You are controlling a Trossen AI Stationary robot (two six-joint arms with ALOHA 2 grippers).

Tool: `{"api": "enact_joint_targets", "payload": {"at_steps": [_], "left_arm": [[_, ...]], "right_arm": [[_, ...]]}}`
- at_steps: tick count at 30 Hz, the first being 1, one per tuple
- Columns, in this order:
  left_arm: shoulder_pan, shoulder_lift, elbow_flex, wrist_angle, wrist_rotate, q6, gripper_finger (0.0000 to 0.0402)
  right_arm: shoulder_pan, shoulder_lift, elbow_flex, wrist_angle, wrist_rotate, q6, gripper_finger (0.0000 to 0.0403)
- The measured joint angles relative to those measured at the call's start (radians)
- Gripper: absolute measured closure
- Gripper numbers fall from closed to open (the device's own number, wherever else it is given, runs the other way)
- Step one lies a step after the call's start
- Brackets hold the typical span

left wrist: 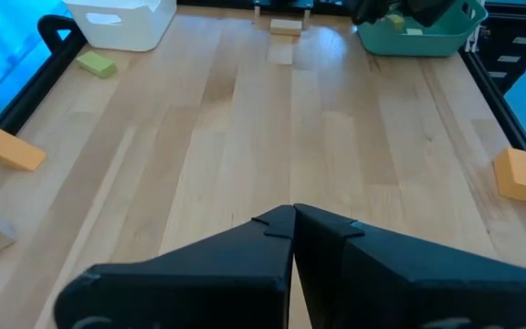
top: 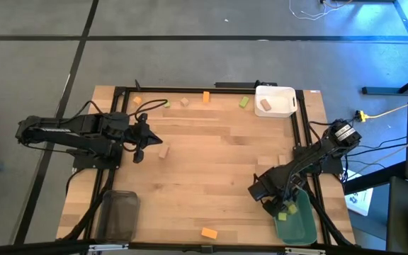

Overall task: Sort & place blocks by color
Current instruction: Put the bottom right brown block into the white bin

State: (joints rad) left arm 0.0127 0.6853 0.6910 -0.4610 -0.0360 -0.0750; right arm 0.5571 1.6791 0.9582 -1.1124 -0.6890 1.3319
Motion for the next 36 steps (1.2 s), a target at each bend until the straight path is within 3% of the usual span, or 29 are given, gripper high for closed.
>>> {"api": "enact_joint_targets", "payload": {"at_steps": [5,11,16,21,25,31,36], "left_arm": [[0.000,0.000,0.000,0.000,0.000,0.000,0.0400],[0.000,0.000,0.000,0.005,-0.009,0.000,0.0400],[0.000,0.000,0.000,0.009,-0.012,0.000,0.0398],[0.000,0.000,0.000,0.010,-0.053,0.000,0.0399],[0.000,0.000,0.000,0.010,-0.056,0.000,0.0400],[0.000,0.000,0.000,0.012,-0.056,-0.003,0.0398],[0.000,0.000,0.000,0.029,-0.063,-0.004,0.0399]], "right_arm": [[0.000,-0.013,0.096,-0.112,0.023,0.000,0.0190],[-0.037,-0.036,0.283,-0.354,0.237,0.006,0.0188],[-0.104,-0.093,0.317,-0.418,0.429,0.023,0.0188],[-0.207,-0.174,0.247,-0.418,0.537,0.016,0.0188],[-0.296,-0.244,0.130,-0.383,0.539,-0.020,0.0188],[-0.435,-0.322,-0.067,-0.177,0.531,-0.051,0.0188],[-0.534,-0.332,-0.166,-0.165,0.538,-0.053,0.0188]]}}
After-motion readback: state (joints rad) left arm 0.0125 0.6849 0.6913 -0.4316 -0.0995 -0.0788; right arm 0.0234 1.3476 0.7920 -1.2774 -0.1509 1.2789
